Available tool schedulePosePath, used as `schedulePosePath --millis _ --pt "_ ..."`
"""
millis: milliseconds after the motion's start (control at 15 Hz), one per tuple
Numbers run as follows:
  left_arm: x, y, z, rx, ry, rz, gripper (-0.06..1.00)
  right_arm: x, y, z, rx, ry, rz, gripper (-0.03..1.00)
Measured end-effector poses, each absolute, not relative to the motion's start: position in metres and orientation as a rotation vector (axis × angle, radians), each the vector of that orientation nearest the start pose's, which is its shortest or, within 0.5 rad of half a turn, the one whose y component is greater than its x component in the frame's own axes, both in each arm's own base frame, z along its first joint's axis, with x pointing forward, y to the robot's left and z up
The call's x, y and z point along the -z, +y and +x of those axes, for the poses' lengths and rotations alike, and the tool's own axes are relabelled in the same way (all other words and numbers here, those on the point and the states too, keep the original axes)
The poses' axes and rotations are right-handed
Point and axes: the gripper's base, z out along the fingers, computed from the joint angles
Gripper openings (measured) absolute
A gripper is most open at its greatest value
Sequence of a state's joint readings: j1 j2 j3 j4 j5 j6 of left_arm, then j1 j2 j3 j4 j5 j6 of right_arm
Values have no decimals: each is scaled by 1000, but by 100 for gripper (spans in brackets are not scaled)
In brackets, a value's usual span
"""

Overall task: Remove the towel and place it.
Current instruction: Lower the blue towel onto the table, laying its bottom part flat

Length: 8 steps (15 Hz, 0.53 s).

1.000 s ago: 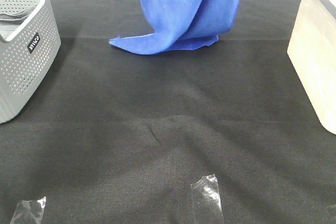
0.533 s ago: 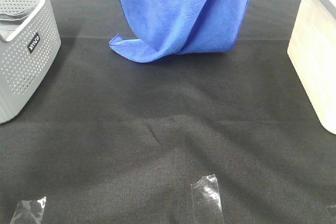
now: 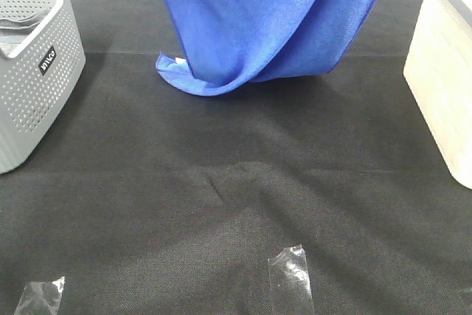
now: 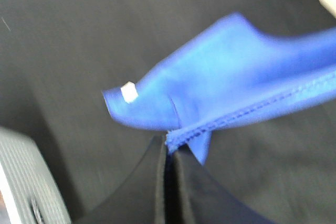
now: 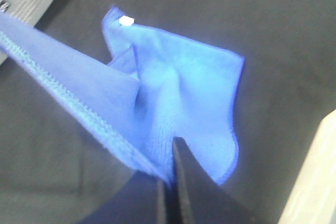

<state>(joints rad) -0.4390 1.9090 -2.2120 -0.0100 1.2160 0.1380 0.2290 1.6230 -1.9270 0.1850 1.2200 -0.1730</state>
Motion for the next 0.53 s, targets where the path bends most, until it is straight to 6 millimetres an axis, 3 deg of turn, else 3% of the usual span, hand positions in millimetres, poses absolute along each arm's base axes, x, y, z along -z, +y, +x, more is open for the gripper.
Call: schedulePosePath --millis 333,533 --pt "-430 -153 310 200 2366 712 0 -443 89 291 -334 2399 -475 0" --pt "-443 -139 273 240 2336 704 0 -442 87 272 -374 2404 -465 0"
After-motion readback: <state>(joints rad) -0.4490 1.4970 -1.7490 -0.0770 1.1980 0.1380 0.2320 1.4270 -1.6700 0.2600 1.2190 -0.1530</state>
